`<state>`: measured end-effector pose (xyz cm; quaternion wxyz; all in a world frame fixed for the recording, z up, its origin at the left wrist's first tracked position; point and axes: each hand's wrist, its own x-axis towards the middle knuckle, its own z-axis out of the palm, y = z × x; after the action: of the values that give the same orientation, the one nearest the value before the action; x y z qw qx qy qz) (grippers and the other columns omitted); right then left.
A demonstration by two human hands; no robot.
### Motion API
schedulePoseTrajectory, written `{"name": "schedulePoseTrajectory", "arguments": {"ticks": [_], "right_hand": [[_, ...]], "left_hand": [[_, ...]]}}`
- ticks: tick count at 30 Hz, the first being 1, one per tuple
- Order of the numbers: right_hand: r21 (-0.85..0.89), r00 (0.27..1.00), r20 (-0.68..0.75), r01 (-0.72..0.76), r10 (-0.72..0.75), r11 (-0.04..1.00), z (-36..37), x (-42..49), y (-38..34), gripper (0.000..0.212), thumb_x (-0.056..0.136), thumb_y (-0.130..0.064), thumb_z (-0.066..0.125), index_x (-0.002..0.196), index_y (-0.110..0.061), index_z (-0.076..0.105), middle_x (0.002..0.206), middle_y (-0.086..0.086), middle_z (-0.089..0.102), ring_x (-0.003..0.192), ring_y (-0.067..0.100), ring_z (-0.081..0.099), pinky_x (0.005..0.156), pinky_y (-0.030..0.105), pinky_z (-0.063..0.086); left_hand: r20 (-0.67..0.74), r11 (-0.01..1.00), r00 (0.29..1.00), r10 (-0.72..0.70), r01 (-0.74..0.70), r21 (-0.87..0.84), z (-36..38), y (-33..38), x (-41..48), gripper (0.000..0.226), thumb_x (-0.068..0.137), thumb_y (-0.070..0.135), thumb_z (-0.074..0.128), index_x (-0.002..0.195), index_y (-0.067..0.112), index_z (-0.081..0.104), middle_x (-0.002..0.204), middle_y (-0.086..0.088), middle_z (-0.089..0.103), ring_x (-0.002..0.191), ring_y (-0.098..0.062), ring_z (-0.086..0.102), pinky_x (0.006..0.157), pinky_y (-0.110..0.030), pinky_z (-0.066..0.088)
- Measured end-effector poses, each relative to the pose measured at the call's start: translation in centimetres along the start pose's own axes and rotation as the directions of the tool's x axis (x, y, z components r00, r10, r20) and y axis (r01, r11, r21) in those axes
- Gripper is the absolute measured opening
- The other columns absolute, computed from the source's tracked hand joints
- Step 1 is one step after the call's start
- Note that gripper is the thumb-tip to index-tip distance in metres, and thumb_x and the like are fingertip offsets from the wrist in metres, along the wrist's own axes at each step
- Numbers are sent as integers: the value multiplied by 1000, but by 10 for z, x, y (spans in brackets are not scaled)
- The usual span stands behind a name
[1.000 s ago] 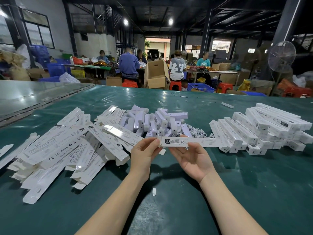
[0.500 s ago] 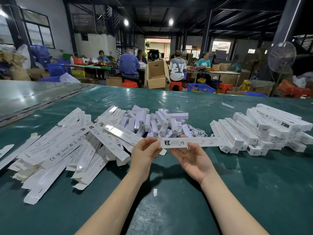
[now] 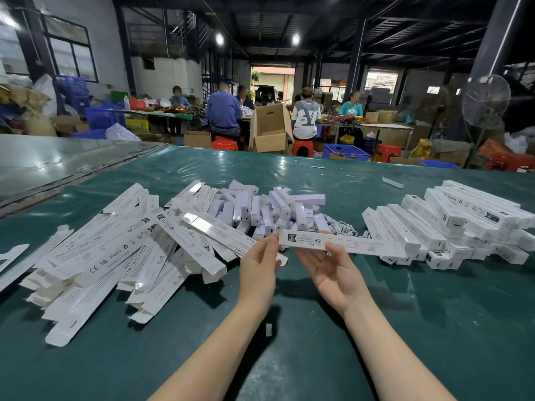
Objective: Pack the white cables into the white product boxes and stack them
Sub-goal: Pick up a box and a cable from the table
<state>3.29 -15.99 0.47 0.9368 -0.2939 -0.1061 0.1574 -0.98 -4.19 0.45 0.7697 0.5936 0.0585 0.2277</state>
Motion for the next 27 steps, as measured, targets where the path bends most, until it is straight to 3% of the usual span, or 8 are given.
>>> {"name": "schedulePoseTrajectory", "arguments": {"ticks": [4, 11, 14, 15, 17, 20, 23, 27], "right_hand": [[8, 998, -45, 41, -40, 999, 2, -2, -1, 25, 71, -8, 49, 69, -9, 74, 85, 18, 72, 78, 26, 71, 70, 34, 59], [10, 990, -122, 79, -78, 997, -5, 2, -3, 29, 74, -9, 50, 101, 2, 56, 84, 19, 71, 76, 27, 71, 65, 31, 59], [-213, 939, -257, 175, -228, 961, -7, 6, 2, 14, 91, -10, 48, 104, -8, 53, 77, 6, 70, 67, 17, 68, 60, 26, 57], [-333, 893, -314, 213, -321, 918, -7, 7, 3, 7, 92, -11, 51, 98, -12, 53, 71, 0, 68, 62, 12, 66, 56, 23, 56], [-534, 768, -383, 269, -513, 802, -7, 5, 1, 12, 87, -14, 61, 87, -18, 50, 70, -2, 64, 58, 8, 63, 53, 19, 52], [-772, 649, -334, 227, -683, 593, -9, -1, -8, 28, 78, -20, 73, 78, -21, 44, 76, 8, 63, 62, 19, 64, 60, 28, 46], [-978, 643, -125, 46, -756, 202, -7, -5, -4, 39, 74, -28, 75, 83, -12, 41, 72, 3, 58, 75, 34, 58, 60, 30, 32], [-973, 738, 163, 8, -655, -233, -3, -6, 5, 36, 85, -41, 60, 97, -9, 48, 91, 11, 61, 81, 36, 55, 63, 34, 30]], "left_hand": [[154, 998, 987, -46, 52, -38, 4, 6, -10, 34, 100, 27, 27, 105, 30, 61, 119, 8, 59, 112, -9, 52, 97, -33, 42], [429, 917, 886, -174, 305, -257, 15, 18, -18, 35, 91, 38, 37, 122, 35, 53, 126, 23, 52, 115, -8, 48, 93, -36, 35], [366, 985, 924, -109, 52, 162, 15, 17, -21, 22, 92, 24, 43, 106, 26, 61, 107, 23, 62, 108, 1, 51, 91, -21, 39], [353, 903, 934, -48, -110, 414, 13, 11, -19, 26, 94, 21, 41, 109, 18, 62, 120, 14, 58, 119, -5, 44, 98, -21, 35], [414, 543, 910, 14, -354, 761, 2, -1, -12, 35, 95, 25, 39, 123, 15, 56, 147, 1, 30, 137, -13, 17, 111, -27, 14], [461, 145, 887, 0, -456, 878, -16, -9, 2, 50, 93, 38, 35, 141, 28, 31, 154, 8, 12, 141, -15, -1, 113, -39, 1], [244, 39, 966, -86, -241, 970, -27, -10, 12, 53, 93, 50, 29, 140, 26, 31, 150, 9, 24, 141, -24, 4, 108, -56, 1], [75, -45, 996, 51, -73, 996, -30, 0, 15, 44, 86, 48, 39, 120, 20, 47, 131, -5, 47, 130, -26, 21, 99, -49, 19]]}}
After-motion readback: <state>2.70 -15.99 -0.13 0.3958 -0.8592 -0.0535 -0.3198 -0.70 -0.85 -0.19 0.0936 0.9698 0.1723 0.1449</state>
